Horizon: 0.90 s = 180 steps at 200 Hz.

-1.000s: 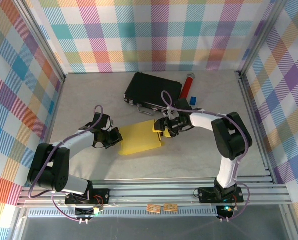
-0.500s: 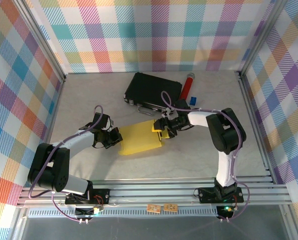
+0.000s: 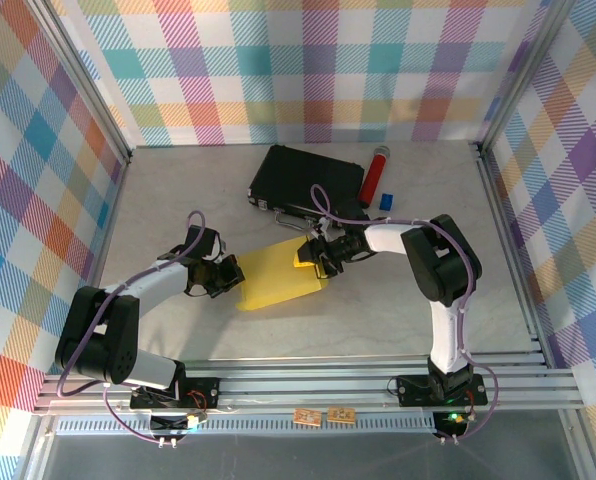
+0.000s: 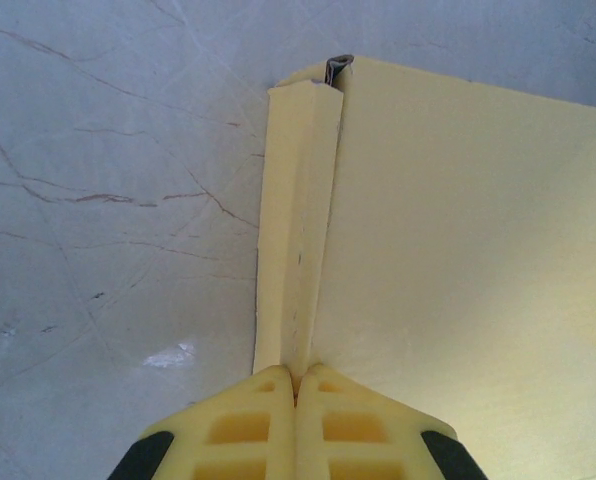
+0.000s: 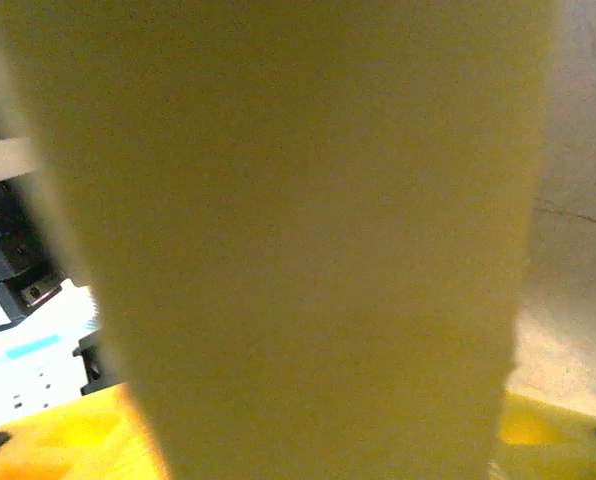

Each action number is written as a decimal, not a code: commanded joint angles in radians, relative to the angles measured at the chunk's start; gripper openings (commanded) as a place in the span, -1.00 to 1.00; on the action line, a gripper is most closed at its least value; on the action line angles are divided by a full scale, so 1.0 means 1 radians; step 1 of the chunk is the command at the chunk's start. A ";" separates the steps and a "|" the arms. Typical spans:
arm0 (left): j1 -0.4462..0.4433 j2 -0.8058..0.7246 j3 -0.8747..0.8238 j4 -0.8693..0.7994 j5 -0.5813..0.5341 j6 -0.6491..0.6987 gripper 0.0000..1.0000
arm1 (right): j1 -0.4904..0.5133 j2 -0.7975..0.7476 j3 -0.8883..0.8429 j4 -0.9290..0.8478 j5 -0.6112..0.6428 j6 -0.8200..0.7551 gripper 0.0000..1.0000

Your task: Fold the paper box

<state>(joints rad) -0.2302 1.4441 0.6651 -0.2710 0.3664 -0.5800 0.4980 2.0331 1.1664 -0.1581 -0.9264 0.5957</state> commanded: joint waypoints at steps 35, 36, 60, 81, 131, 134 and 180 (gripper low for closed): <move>0.012 -0.052 0.055 -0.236 -0.104 -0.065 -0.47 | 0.013 -0.036 0.026 0.028 -0.012 0.156 -0.16; 0.013 -0.055 0.061 -0.238 -0.104 -0.067 -0.44 | 0.013 -0.037 0.026 0.027 -0.011 0.160 -0.17; 0.014 -0.127 0.183 -0.276 -0.110 -0.133 0.05 | -0.001 -0.068 0.028 0.013 -0.019 0.256 -0.30; 0.018 -0.150 0.278 -0.297 -0.125 -0.207 0.18 | -0.020 -0.083 0.044 -0.033 -0.039 0.316 -0.34; 0.092 -0.151 0.357 -0.381 -0.102 -0.462 0.36 | -0.100 -0.163 0.090 -0.164 -0.078 0.461 -0.36; 0.098 -0.146 0.358 -0.387 -0.095 -0.473 0.36 | -0.105 -0.166 0.098 -0.185 -0.079 0.467 -0.36; 0.110 -0.095 0.318 -0.281 0.077 -0.626 0.40 | -0.153 -0.149 0.214 -0.428 -0.182 0.555 -0.38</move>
<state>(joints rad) -0.1272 1.3239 1.0134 -0.6041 0.3202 -1.0668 0.3519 1.9099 1.3369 -0.4263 -1.0100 1.0672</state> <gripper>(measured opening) 0.694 0.339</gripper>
